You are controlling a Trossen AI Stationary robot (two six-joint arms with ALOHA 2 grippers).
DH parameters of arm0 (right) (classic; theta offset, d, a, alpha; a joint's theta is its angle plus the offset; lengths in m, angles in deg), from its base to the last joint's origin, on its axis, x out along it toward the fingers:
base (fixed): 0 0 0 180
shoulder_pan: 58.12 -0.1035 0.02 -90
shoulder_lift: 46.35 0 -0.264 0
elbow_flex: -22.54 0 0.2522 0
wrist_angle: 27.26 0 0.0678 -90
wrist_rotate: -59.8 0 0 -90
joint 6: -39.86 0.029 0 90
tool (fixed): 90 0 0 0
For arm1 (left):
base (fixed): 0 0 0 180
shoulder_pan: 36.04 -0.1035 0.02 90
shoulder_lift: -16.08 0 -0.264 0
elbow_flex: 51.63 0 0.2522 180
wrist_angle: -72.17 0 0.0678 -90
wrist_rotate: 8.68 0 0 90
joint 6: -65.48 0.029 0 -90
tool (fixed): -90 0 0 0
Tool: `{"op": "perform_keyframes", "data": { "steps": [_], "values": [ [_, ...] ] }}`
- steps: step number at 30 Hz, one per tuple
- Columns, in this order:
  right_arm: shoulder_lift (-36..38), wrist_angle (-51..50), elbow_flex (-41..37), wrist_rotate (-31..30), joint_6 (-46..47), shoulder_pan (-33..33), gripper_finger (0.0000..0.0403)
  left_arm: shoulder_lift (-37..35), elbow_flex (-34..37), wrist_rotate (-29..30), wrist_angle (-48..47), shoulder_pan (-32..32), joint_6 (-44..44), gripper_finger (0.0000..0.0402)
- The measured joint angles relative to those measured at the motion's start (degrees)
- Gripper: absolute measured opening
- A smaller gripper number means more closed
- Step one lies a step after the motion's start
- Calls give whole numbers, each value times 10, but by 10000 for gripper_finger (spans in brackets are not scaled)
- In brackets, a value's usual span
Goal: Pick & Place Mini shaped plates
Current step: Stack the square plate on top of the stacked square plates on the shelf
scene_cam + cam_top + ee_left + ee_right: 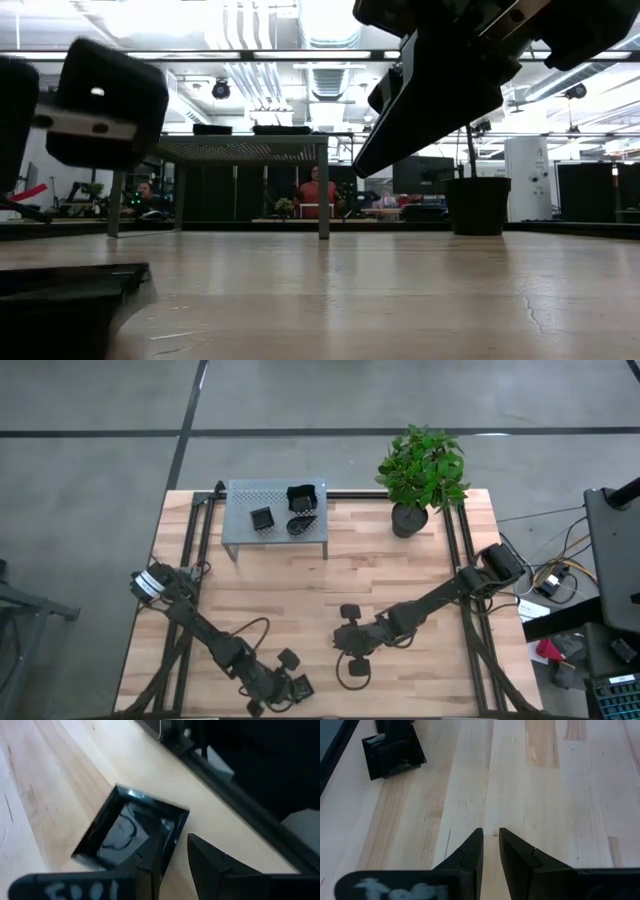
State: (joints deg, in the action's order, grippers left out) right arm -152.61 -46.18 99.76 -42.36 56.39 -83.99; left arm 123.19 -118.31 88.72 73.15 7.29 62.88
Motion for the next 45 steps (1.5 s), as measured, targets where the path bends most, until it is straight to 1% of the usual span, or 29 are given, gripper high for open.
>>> {"op": "perform_keyframes", "data": {
  "steps": [3, 7, 10, 13, 16, 19, 27, 32, 34, 37, 39, 43, 44, 45],
  "values": [
    [0, 0, 0, 0, 0, 0, 56, 0, 0, 15, -22, 0, 0, 77],
    [0, 0, 0, 0, 0, 0, 56, 0, 0, 49, -32, 0, -4, 59],
    [0, 0, 0, 0, 0, 0, 56, -2, 0, 56, -33, 0, -5, 32],
    [0, 0, 0, 0, 0, 0, 56, -12, 0, 76, -34, 0, -5, 7],
    [0, 0, 0, 0, 0, 0, 56, -26, -1, 107, -43, -1, -8, 3],
    [0, 0, -1, 0, 0, 0, 56, -48, -1, 144, -75, -1, -18, 2],
    [0, 0, -1, 1, 0, 0, 56, -159, -2, 290, -217, -1, -67, 1],
    [0, 0, -1, 1, 0, 0, 56, -238, -2, 404, -313, -3, -48, 0],
    [0, 0, -1, 1, 0, 0, 56, -270, -2, 446, -336, -7, -33, 0],
    [0, 0, -1, 1, 0, 0, 56, -312, -2, 492, -362, -16, 1, 0],
    [0, 0, -1, 1, 0, 0, 56, -336, -2, 535, -378, -26, 22, 0],
    [0, 1, -1, 1, 0, 0, 56, -374, -2, 666, -396, -66, 17, 0],
    [0, 2, -1, 1, 0, 0, 56, -383, -1, 682, -399, -81, 14, 0],
    [0, 2, -1, 1, 0, 0, 56, -393, -1, 684, -404, -97, 14, 0]
  ]
}}
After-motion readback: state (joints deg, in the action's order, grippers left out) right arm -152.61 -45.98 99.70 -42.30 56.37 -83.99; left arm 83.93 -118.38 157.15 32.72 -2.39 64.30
